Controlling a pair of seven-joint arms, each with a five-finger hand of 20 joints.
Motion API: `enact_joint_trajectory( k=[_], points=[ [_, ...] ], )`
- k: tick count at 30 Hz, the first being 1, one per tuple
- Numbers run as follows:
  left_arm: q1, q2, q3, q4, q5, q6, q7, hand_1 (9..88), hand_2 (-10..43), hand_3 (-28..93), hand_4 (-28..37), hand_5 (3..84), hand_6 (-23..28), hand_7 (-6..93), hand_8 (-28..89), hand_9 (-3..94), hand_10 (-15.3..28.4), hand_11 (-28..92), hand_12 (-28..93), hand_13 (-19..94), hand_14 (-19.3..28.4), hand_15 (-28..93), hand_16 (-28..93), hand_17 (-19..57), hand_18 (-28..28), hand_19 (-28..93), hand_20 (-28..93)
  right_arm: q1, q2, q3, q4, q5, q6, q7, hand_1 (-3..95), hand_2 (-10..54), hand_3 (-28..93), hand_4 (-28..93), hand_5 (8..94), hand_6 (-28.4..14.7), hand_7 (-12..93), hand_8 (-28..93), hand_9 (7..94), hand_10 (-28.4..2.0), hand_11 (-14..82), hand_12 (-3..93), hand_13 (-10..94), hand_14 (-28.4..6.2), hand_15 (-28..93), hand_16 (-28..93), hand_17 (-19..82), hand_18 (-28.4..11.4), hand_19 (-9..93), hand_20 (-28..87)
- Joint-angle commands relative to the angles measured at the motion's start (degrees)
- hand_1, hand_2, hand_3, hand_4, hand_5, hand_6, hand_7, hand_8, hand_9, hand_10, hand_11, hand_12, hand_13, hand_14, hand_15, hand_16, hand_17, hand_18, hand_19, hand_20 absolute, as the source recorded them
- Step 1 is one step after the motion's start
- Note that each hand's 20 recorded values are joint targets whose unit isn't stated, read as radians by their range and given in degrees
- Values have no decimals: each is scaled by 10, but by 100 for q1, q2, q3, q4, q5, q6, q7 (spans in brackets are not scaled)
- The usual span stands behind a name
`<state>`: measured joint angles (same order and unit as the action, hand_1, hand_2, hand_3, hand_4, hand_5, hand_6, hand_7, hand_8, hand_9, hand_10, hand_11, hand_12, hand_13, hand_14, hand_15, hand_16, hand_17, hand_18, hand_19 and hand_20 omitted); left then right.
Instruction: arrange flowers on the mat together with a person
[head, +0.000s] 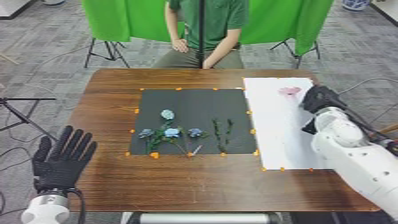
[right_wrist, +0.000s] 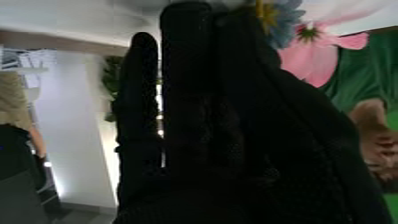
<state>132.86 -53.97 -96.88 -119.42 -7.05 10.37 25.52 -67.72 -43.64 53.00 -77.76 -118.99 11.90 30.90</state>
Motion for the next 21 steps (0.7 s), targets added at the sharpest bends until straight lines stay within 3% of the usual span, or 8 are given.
enact_joint_trajectory(
  k=[1, 7, 11, 21],
  points=[
    [-14, -54, 9, 54, -18, 47, -96, 258, 150, 676, -283, 431, 61, 73, -94, 387, 126, 147, 49, 290, 133, 268, -81, -26, 112, 258, 110, -493, 162, 107, -763, -194, 539, -249, 679, -95, 599, -282, 705, 41, 292, -34, 799, -63, 50, 330, 741, -13, 232, 423, 363, -106, 583, 388],
    [42, -35, -58, 36, -21, 113, -146, 258, 150, 676, -283, 431, 61, 73, -94, 388, 127, 146, 49, 290, 132, 269, -82, -26, 112, 258, 110, -763, 175, 82, -1928, -10, 929, -546, 673, -95, 610, -280, 702, 39, 295, -31, 796, -66, 48, 334, 737, -13, 222, 426, 357, -104, 602, 360],
    [-71, -27, 26, 70, -3, 87, -231, 257, 150, 677, -283, 431, 60, 73, -94, 388, 127, 147, 49, 290, 133, 268, -82, -26, 113, 259, 110, -863, -49, -120, -2441, -96, 833, -760, 671, -95, 611, -279, 695, 36, 292, -32, 792, -67, 47, 334, 733, -15, 220, 427, 353, -102, 602, 351],
    [-99, -28, 71, 73, -45, 112, -224, 258, 150, 677, -283, 429, 60, 74, -94, 387, 126, 147, 49, 290, 133, 270, -82, -26, 112, 258, 111, -846, -524, -674, -2381, -354, 392, -1311, 668, -95, 613, -281, 677, 35, 281, -40, 768, -63, 41, 320, 709, -15, 210, 420, 348, -101, 554, 349]
  ],
)
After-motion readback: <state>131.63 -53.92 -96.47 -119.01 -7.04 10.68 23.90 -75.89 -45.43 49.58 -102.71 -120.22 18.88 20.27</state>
